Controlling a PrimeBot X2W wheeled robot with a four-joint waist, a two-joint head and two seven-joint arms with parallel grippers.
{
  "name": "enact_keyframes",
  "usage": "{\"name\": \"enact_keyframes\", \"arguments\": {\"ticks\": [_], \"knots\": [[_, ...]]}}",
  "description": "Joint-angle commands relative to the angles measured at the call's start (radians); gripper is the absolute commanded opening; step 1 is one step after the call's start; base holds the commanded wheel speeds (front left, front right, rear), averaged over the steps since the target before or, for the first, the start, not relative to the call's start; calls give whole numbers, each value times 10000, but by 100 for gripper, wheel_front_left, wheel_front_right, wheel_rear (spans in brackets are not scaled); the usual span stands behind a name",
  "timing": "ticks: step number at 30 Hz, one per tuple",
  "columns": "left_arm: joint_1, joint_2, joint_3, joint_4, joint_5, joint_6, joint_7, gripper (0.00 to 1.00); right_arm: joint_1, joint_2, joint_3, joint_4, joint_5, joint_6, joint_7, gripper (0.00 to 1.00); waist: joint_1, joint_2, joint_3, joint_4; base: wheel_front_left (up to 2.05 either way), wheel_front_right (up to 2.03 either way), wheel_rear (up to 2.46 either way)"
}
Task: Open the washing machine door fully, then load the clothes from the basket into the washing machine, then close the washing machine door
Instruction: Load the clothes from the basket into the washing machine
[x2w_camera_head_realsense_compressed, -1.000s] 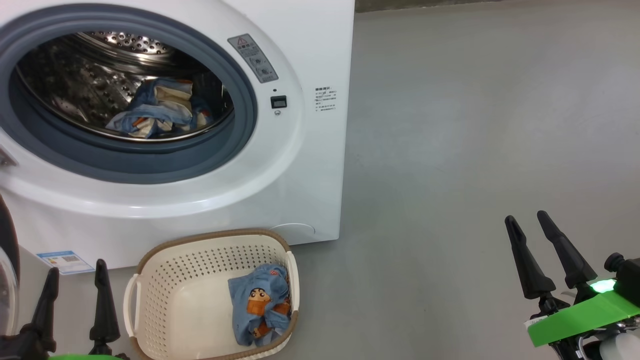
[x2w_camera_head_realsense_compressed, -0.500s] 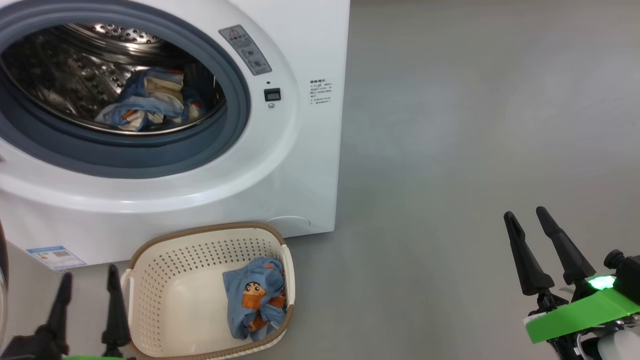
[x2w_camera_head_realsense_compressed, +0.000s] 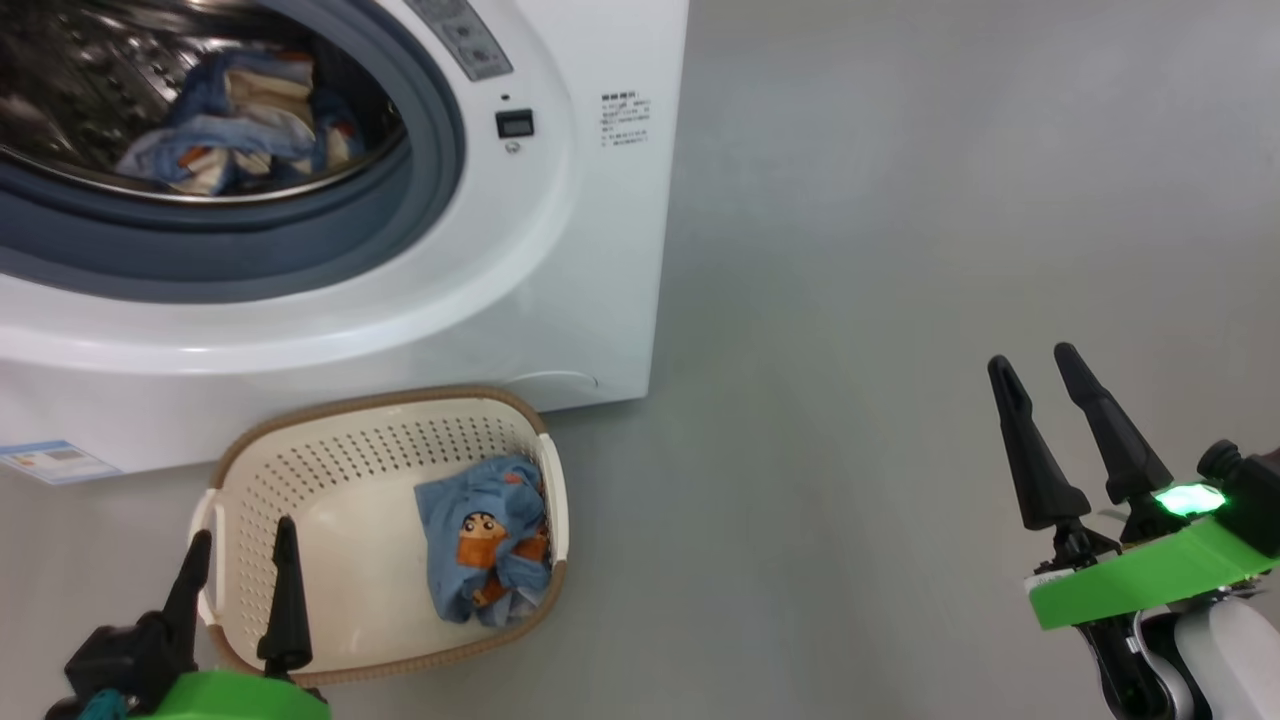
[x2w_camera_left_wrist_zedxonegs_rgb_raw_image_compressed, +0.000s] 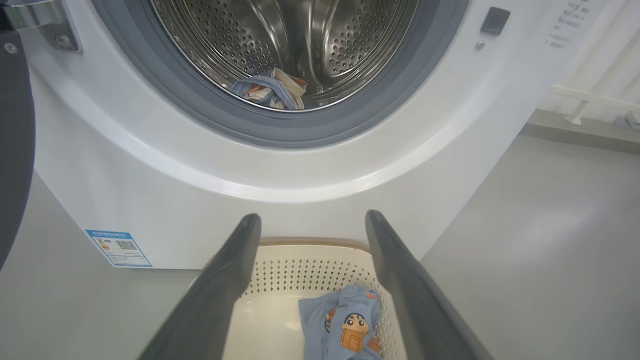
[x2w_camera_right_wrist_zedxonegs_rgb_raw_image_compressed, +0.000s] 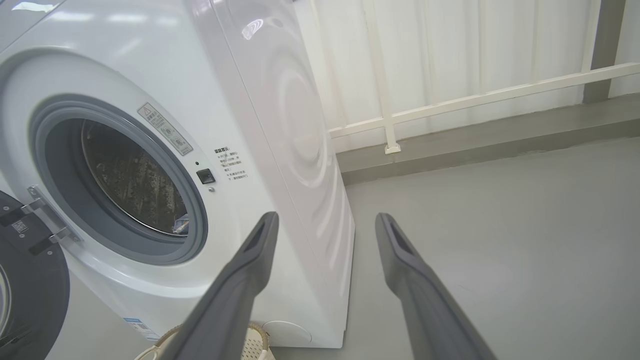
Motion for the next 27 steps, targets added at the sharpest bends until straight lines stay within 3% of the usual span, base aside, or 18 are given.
{"name": "enact_keyframes", "arguments": {"ticks": [1,27], "knots": [[-434,203,190,49,-138,6,-63,100,-315,-93,199,-257,-177,73,-80,100,-1,-1,483,-188,0,0,0],[-3449,1028,-2722,3817,-1501,6,-63,100,-1716,497,569,-258,-687,73,-80,100,-1,-1,2964,-858,0,0,0]]}}
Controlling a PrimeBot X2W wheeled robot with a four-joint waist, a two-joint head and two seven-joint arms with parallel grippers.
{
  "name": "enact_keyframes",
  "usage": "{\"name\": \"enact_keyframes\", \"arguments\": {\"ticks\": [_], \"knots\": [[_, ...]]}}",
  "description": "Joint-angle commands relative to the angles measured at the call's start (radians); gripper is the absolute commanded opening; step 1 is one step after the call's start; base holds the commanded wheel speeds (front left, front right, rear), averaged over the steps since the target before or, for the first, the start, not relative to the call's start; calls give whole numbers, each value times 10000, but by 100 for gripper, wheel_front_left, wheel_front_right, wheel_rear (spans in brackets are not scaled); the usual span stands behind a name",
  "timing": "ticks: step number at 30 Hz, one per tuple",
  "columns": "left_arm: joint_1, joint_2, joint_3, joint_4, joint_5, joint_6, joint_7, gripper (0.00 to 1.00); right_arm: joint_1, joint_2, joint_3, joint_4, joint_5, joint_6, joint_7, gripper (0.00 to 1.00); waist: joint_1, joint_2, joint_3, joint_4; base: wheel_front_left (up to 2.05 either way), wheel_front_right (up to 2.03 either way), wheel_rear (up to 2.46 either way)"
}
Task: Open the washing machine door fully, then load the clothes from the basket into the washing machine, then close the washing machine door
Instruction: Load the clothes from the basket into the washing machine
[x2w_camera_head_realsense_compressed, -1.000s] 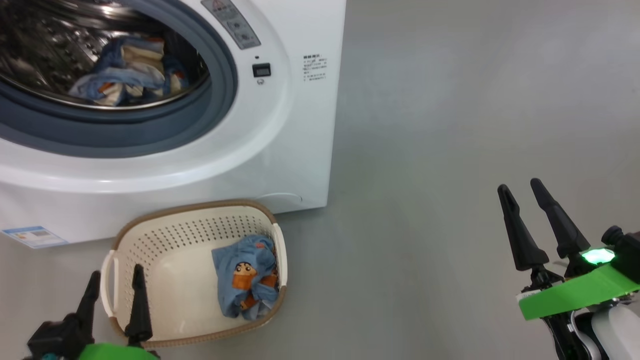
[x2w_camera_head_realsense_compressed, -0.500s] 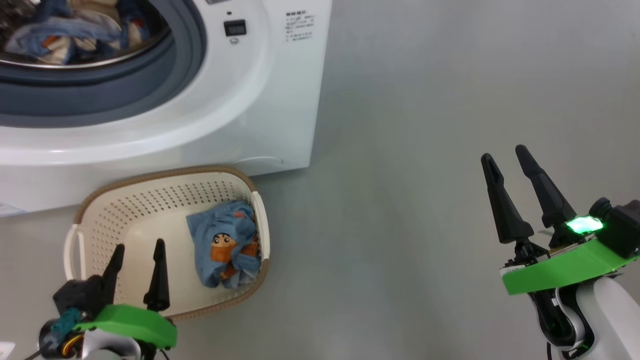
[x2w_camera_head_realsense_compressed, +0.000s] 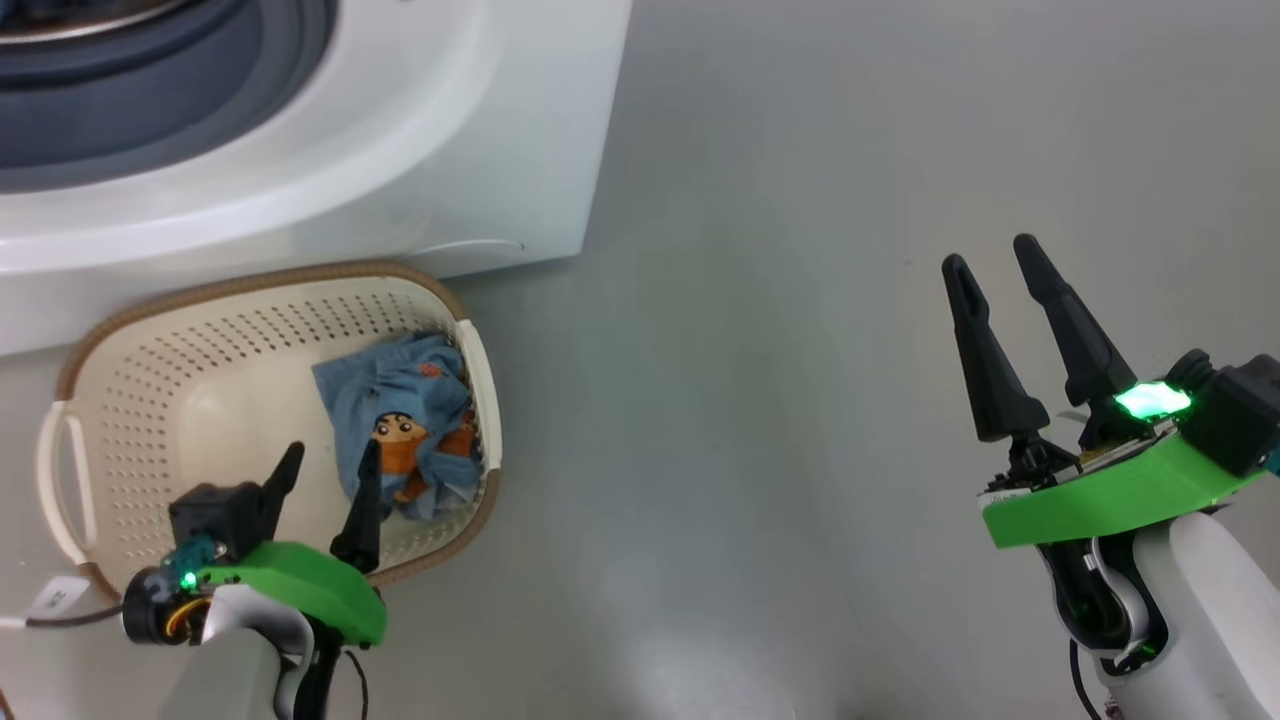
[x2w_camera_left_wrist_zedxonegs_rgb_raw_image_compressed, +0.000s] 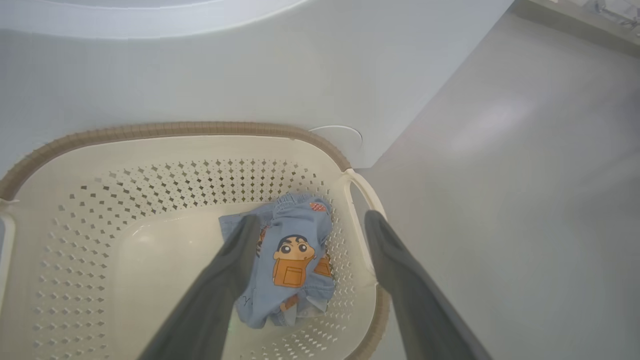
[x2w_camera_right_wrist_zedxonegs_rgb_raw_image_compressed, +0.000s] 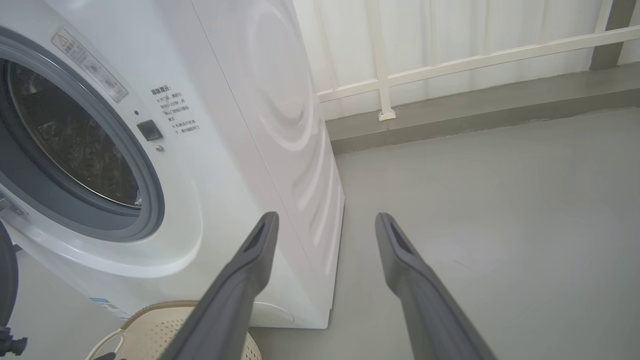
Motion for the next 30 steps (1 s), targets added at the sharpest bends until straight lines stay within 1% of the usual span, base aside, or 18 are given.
{"name": "enact_keyframes", "arguments": {"ticks": [1,19,30], "knots": [[-200,338,109,33,-139,4,-63,100,-80,-54,183,-230,-161,73,-80,100,-1,0,317,-158,0,0,0],[-2257,1140,-2284,2550,-1538,4,-63,100,-629,268,417,-498,-339,73,-80,100,-1,0,1721,-799,0,0,0],[-3340,1748,-3566,3535,-2489,4,80,100,-948,435,719,-683,-402,73,-80,100,-1,0,2411,-1175,0,0,0]]}}
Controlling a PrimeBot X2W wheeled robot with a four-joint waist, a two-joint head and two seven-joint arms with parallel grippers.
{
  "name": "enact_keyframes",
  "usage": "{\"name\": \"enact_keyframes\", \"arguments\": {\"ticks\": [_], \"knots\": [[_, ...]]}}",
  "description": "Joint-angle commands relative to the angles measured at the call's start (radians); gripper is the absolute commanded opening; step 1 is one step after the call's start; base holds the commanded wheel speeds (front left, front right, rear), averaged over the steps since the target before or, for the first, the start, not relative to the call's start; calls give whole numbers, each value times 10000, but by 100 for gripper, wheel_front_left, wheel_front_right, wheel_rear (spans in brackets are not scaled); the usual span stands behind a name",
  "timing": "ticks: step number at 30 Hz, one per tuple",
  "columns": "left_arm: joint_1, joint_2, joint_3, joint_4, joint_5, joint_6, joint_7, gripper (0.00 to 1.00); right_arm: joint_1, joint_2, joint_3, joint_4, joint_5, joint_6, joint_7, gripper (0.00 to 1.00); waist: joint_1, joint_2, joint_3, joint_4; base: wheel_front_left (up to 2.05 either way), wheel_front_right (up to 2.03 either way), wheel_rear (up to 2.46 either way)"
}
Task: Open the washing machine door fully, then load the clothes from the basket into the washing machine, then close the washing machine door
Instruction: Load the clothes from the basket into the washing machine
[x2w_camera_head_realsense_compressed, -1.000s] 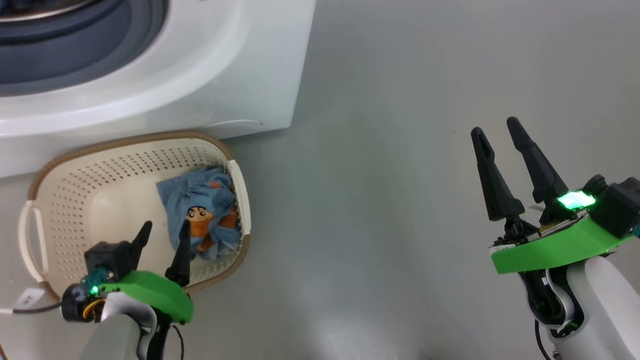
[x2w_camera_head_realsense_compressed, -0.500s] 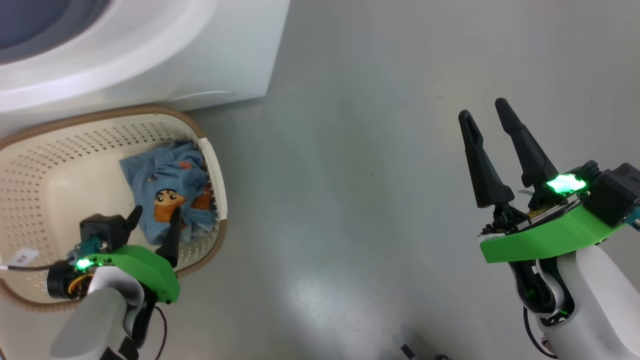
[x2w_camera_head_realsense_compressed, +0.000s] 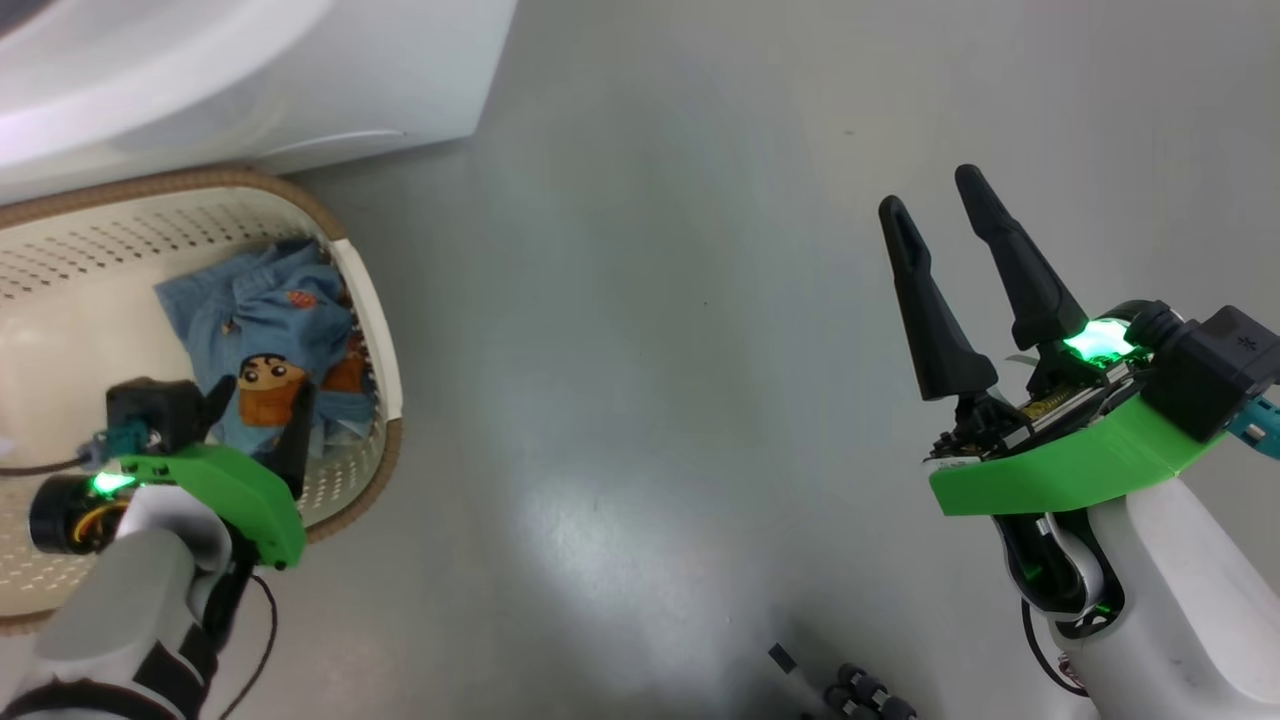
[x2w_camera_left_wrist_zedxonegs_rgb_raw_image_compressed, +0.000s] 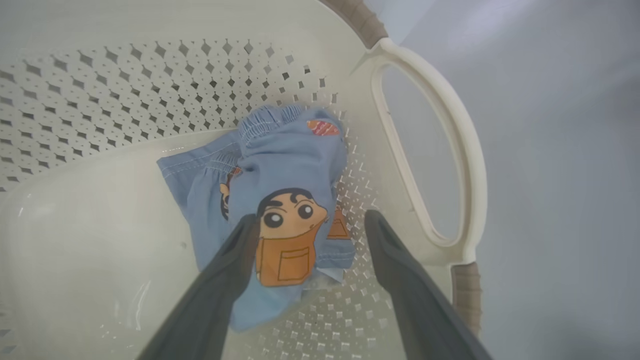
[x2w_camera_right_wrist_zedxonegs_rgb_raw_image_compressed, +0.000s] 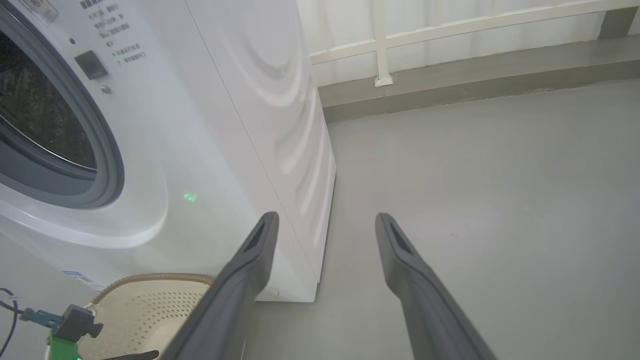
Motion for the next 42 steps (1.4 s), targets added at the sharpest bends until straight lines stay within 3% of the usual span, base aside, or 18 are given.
{"name": "enact_keyframes", "arguments": {"ticks": [1,7,25,26,27,28,30,31,42], "knots": [[-103,391,68,39,-187,6,31,100,113,-63,161,-265,-21,73,-80,100,-1,0,177,-155,0,0,0],[-574,803,-478,263,-504,6,261,100,6,-4,281,-353,-38,73,-80,100,-1,0,505,-335,0,0,0],[-1212,1317,-1788,3,-1856,6,832,100,-102,144,572,-470,-66,73,-80,100,-1,0,931,-647,0,0,0],[-1237,1347,-1862,-6,-1930,6,828,95,-104,144,584,-473,-67,73,-80,100,-1,0,939,-657,0,0,0],[-1249,1365,-1936,-26,-2010,6,818,75,-105,142,594,-470,-68,73,-80,100,-1,0,939,-663,0,0,0],[-1252,1382,-2038,-58,-2074,6,816,41,-103,141,600,-468,-69,73,-80,100,-1,0,934,-667,0,0,0],[-1264,1421,-2224,-102,-2194,6,779,8,-99,138,605,-464,-73,73,-80,100,-1,0,919,-670,0,0,0],[-1265,1428,-2297,-116,-2277,6,760,0,-95,136,602,-460,-78,73,-80,100,-1,0,904,-664,0,0,0],[-1111,1372,-2716,-101,-3273,6,205,0,-68,53,442,-385,-113,73,-80,100,-1,0,342,-346,0,0,0]]}}
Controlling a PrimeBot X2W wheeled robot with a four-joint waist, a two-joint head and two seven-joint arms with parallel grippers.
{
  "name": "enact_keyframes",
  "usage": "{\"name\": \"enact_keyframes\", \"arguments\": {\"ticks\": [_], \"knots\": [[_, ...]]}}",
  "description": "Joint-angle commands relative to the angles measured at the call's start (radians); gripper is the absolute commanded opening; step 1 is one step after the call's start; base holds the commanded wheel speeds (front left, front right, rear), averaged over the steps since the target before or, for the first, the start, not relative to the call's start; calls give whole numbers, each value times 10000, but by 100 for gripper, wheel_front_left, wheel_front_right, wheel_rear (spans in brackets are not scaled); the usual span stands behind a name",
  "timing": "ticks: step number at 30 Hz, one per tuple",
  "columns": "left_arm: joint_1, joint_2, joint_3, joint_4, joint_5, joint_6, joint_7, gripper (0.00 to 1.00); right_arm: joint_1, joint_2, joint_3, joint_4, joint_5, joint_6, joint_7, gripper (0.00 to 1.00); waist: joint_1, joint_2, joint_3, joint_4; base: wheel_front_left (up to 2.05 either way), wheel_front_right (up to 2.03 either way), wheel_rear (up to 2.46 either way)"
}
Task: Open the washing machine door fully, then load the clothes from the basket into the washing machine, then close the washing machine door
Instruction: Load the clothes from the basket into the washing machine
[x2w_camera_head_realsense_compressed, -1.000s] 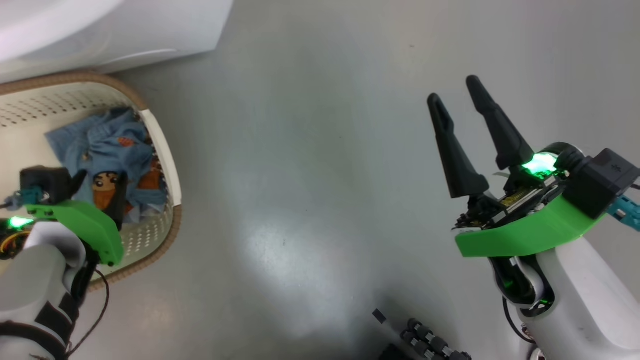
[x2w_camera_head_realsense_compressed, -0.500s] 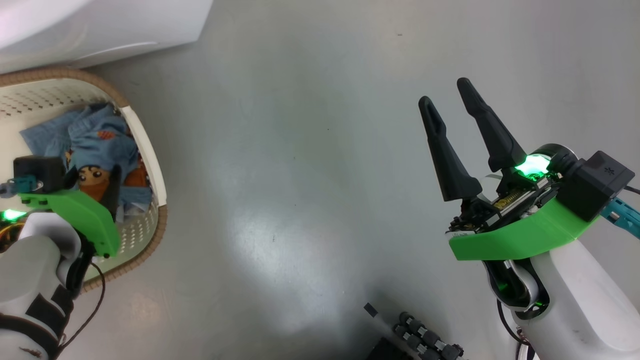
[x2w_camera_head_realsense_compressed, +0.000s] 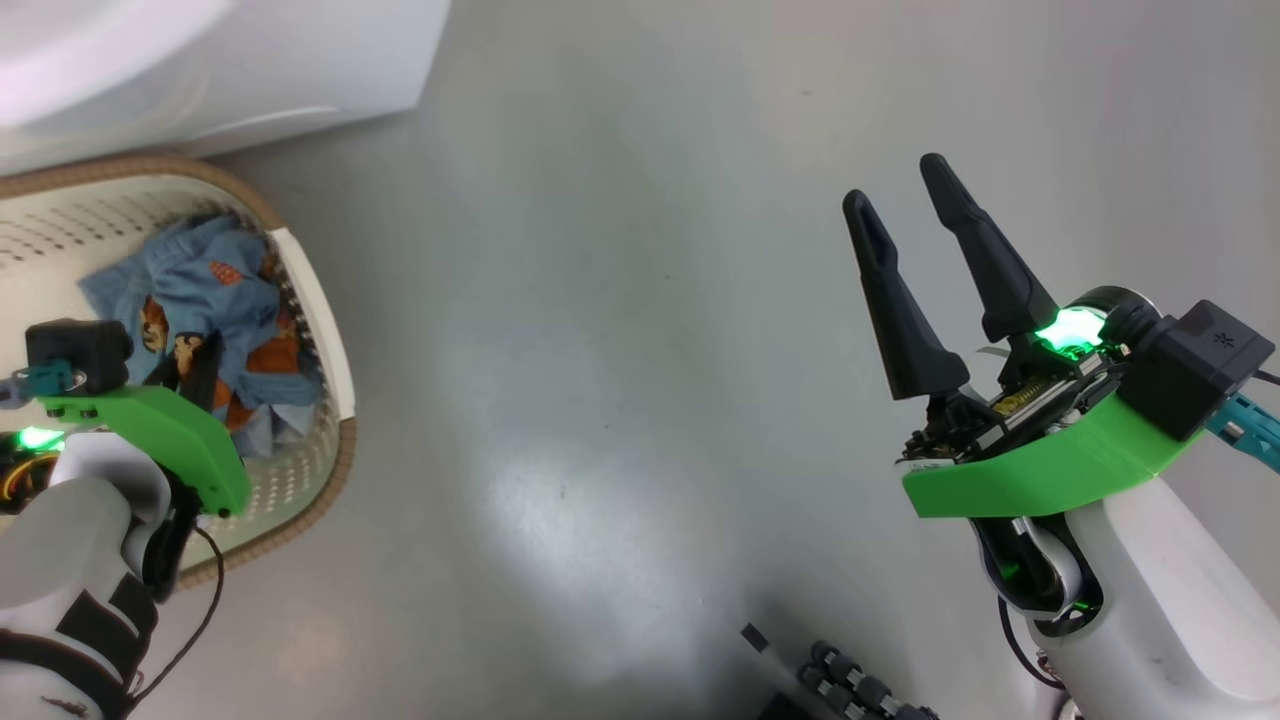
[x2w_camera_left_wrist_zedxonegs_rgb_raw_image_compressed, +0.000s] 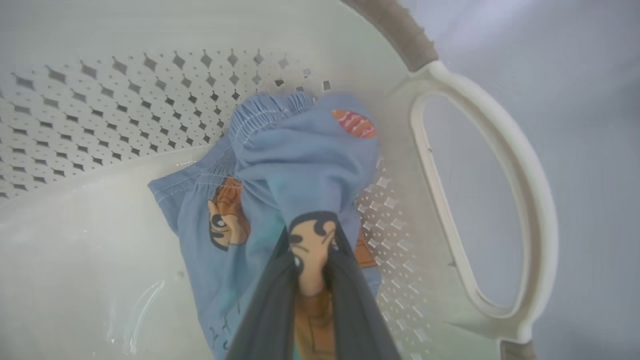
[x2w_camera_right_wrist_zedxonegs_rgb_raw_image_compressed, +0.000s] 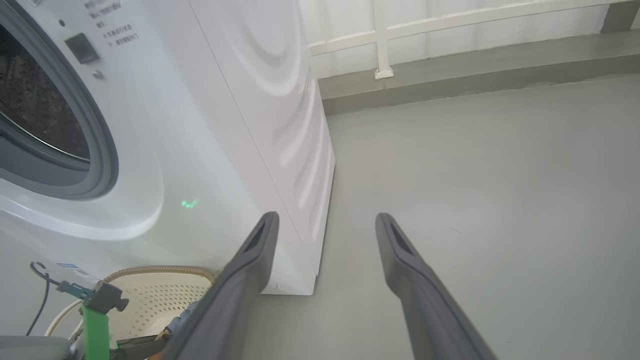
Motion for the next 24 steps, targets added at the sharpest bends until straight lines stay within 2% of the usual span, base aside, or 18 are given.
{"name": "enact_keyframes", "arguments": {"ticks": [1,11,16,24], "knots": [[190,278,172,-102,-223,6,-242,0,175,-168,71,-159,-52,73,-80,100,0,0,-293,194,0,0,0],[536,189,373,-662,-526,6,-532,0,283,-399,-81,-31,22,73,-80,100,0,0,-1207,793,0,0,0],[920,184,1415,-1332,39,6,-537,0,365,-551,-147,46,76,73,-80,100,0,0,-1818,1141,0,0,0],[2060,-78,3387,-2452,1542,6,-539,0,660,-786,-238,207,199,73,-80,100,0,0,-2867,1609,0,0,0]]}}
